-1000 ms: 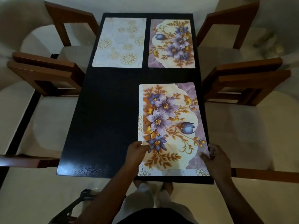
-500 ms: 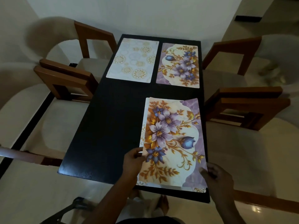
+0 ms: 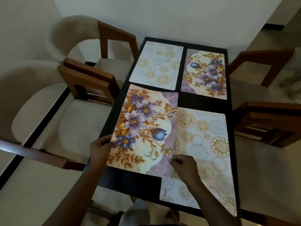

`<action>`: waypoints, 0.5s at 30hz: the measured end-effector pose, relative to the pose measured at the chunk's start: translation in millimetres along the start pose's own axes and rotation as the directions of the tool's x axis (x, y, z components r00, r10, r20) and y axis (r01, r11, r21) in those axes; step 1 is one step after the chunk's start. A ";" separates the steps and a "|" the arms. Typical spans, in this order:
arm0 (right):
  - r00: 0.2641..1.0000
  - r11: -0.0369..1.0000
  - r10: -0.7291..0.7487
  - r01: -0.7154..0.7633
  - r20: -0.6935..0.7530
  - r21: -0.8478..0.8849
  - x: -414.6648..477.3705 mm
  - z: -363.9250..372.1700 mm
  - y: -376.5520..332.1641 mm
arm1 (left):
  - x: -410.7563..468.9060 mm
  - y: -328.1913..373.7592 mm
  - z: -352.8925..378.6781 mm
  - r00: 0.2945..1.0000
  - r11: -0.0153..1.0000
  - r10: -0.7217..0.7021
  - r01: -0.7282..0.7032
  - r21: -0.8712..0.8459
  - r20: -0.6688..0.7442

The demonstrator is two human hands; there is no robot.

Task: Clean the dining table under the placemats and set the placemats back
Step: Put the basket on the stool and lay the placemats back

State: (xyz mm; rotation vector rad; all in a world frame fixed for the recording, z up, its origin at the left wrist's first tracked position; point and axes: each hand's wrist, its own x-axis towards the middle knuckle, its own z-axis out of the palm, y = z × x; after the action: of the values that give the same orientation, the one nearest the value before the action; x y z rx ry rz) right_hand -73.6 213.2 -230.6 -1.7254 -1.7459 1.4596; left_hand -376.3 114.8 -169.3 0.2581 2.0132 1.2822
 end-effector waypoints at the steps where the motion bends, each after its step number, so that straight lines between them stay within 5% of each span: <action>1: 1.000 1.000 -0.002 0.002 -0.007 -0.013 6.0 10.4 -6.6 | 10.9 1.2 -5.1 1.000 1.000 0.000 0.000 -0.002 -0.004; 15: 0.989 0.987 0.144 -0.146 -0.038 -0.064 32.4 67.7 -16.2 | 119.9 -35.8 -36.8 0.999 0.978 -0.016 0.006 0.207 0.045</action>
State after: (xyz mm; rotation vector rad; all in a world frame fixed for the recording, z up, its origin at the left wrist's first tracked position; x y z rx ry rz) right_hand -143.6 215.1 -262.3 -1.9360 -1.7013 1.4363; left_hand -479.5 133.5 -246.8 0.3706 2.1062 1.0507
